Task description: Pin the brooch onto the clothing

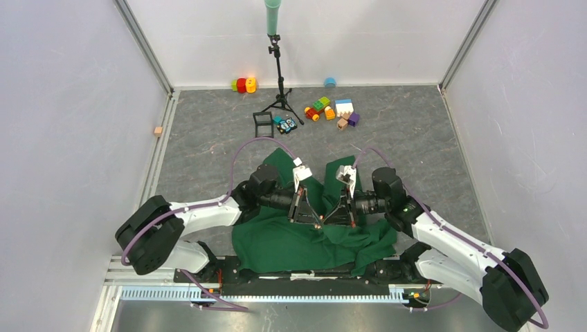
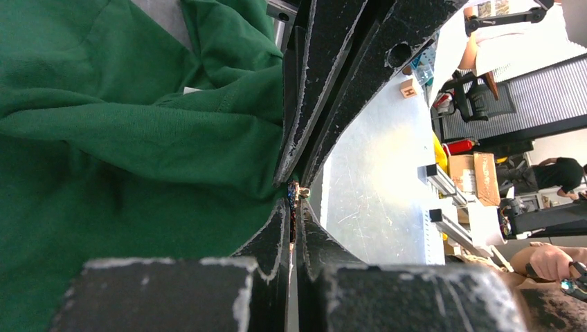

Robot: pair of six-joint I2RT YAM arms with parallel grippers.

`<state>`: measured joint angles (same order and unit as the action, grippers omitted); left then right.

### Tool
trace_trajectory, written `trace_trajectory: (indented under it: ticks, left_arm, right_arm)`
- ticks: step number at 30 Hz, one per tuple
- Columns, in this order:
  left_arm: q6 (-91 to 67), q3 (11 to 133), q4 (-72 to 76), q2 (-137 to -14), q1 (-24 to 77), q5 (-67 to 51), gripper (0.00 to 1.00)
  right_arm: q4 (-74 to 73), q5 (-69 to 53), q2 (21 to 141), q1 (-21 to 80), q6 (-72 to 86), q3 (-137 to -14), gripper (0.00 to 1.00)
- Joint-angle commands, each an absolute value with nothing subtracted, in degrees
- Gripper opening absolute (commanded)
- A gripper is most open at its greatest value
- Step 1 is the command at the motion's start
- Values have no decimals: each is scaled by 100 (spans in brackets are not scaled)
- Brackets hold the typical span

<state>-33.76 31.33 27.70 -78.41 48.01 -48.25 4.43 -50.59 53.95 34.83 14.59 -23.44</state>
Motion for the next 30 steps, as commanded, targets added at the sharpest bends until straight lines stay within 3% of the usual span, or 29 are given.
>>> trace_trajectory:
  ticks: [1, 20, 26, 30]
  left_arm:
    - [-3417, 3636, 3465, -7866, 5128, -5273, 2]
    - [-3838, 3630, 3846, -8094, 5203, -4650, 2]
    - [-3964, 3523, 4201, -8187, 5221, -4702, 2]
    - [-3562, 3492, 3704, -8059, 5163, -4657, 2]
  right_arm:
    - [990, -4146, 5447, 3607, 1170, -2828, 0]
    - [473, -1304, 6280, 4317, 2048, -3411, 0]
    - [702, -1114, 6343, 4484, 2047, -3428, 0]
    - [404, -1190, 5957, 4465, 1538, -3454, 12]
